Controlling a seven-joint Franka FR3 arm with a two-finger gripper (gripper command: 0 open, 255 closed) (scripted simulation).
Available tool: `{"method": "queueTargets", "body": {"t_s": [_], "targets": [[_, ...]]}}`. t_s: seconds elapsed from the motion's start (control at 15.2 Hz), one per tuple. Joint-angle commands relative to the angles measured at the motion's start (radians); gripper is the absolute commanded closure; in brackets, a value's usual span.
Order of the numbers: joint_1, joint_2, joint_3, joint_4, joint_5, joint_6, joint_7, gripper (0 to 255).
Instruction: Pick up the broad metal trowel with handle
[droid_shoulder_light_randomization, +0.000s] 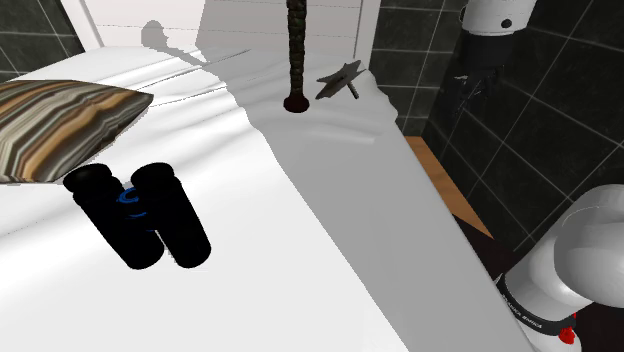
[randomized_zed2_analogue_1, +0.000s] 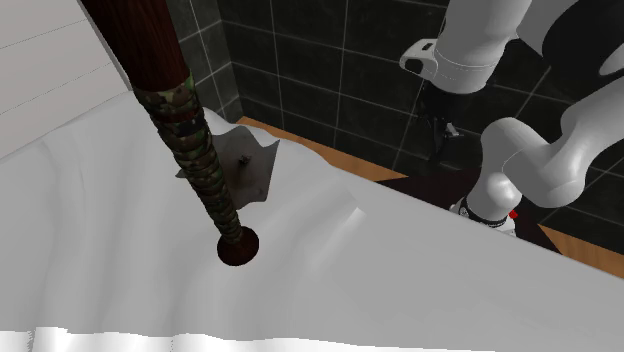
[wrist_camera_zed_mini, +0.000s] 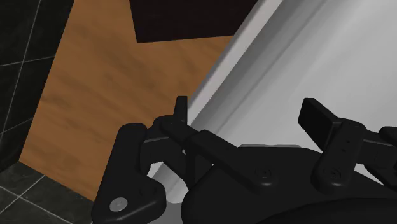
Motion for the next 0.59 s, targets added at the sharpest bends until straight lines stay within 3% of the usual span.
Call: {"method": "queueTargets", "body": {"t_s": [0.0,0.53], "targets": [[0.000,0.000,0.000,0.000,0.000,0.000,0.000,0],[0.060,0.094,-0.249,-0.030,-0.011,0.342,-0.380,0]]}}
